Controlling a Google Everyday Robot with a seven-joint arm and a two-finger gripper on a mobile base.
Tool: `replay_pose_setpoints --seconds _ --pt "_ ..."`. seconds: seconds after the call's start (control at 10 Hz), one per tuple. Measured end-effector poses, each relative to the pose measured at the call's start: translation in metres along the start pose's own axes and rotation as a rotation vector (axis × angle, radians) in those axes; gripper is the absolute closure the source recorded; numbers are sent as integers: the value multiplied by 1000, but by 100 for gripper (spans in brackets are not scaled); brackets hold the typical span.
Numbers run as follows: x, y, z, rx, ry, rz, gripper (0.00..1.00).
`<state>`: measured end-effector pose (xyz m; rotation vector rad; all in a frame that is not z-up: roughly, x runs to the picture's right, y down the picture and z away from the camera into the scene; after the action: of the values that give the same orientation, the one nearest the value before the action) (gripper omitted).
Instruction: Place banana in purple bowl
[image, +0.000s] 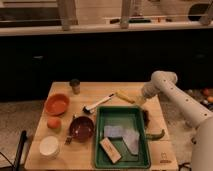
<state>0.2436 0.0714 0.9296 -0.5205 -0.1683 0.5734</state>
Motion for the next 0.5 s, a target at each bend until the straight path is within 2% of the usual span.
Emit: replay_pose_setpoints --seconds 0.3,0.5 --pt "0 3 1 -1 13 -20 20" --pt "-18 12 6 -4 24 -71 20"
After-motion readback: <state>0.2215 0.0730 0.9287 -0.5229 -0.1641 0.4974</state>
